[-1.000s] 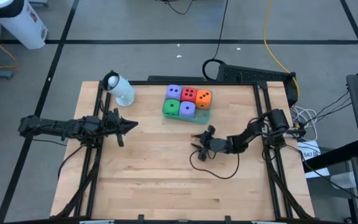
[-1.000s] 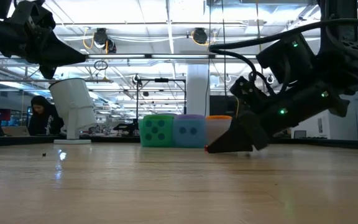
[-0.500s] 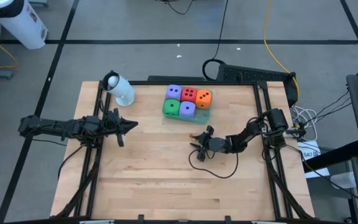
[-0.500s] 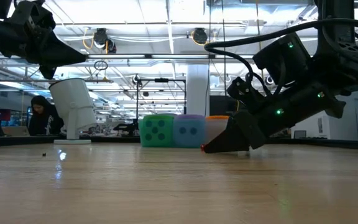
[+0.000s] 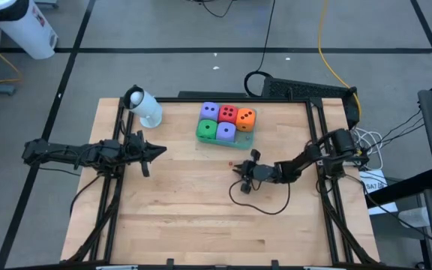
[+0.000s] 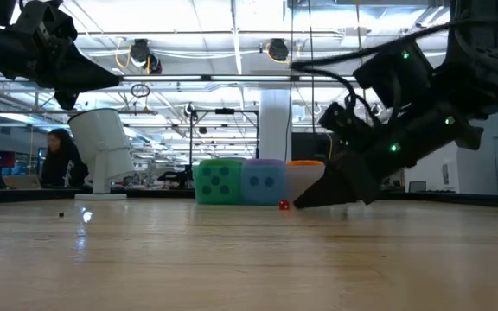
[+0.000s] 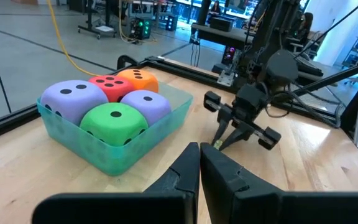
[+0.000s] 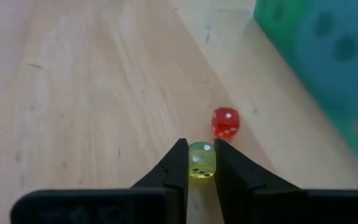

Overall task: Pick & Place Dice
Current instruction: Put the small green dice into the transparent blue bin

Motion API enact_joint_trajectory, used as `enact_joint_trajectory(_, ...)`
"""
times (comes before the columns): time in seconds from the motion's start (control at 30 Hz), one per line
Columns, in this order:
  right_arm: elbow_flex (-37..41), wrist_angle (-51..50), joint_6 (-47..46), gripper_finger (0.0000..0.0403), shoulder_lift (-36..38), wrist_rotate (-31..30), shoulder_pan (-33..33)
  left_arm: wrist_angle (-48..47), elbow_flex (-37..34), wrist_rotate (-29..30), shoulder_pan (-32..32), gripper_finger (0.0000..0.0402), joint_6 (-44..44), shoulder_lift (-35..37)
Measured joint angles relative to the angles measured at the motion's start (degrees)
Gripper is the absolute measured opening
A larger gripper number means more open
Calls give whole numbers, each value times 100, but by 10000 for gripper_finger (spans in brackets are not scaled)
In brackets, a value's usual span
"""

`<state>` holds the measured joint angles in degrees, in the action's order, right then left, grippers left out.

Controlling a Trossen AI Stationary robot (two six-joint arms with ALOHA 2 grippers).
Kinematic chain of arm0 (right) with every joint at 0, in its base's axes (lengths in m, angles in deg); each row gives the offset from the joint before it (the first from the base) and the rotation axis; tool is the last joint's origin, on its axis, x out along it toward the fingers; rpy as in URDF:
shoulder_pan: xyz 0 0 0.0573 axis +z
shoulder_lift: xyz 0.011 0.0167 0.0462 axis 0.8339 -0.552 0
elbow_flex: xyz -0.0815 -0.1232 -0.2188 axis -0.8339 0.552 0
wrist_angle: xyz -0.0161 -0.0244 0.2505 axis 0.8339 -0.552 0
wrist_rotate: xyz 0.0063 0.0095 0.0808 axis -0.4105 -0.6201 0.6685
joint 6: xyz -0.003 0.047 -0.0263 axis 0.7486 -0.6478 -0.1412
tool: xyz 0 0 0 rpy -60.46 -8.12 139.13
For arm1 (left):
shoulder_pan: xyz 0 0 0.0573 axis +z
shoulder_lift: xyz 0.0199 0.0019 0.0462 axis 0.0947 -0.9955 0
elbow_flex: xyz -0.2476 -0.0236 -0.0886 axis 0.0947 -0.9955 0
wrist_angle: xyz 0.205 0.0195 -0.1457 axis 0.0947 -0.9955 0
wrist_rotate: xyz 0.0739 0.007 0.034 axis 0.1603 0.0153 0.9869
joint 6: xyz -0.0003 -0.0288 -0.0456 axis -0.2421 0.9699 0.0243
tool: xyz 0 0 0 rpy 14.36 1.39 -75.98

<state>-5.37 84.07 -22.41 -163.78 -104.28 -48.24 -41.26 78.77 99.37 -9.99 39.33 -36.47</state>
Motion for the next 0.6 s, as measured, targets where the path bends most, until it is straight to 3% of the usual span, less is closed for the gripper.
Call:
enact_joint_trajectory(0.23, -1, -570, 781, 71, 1437, 131, -247, 2, 1, -2, 0, 21, 2, 0)
enact_joint_trajectory(0.4, -6, -922, 1502, 55, 2516, 110, -814, 20, 1, -2, 1, 21, 3, 2)
enact_joint_trajectory(0.6, -7, -1440, 1620, 55, 2850, 284, -1676, 22, -1, -2, 0, 21, 4, 0)
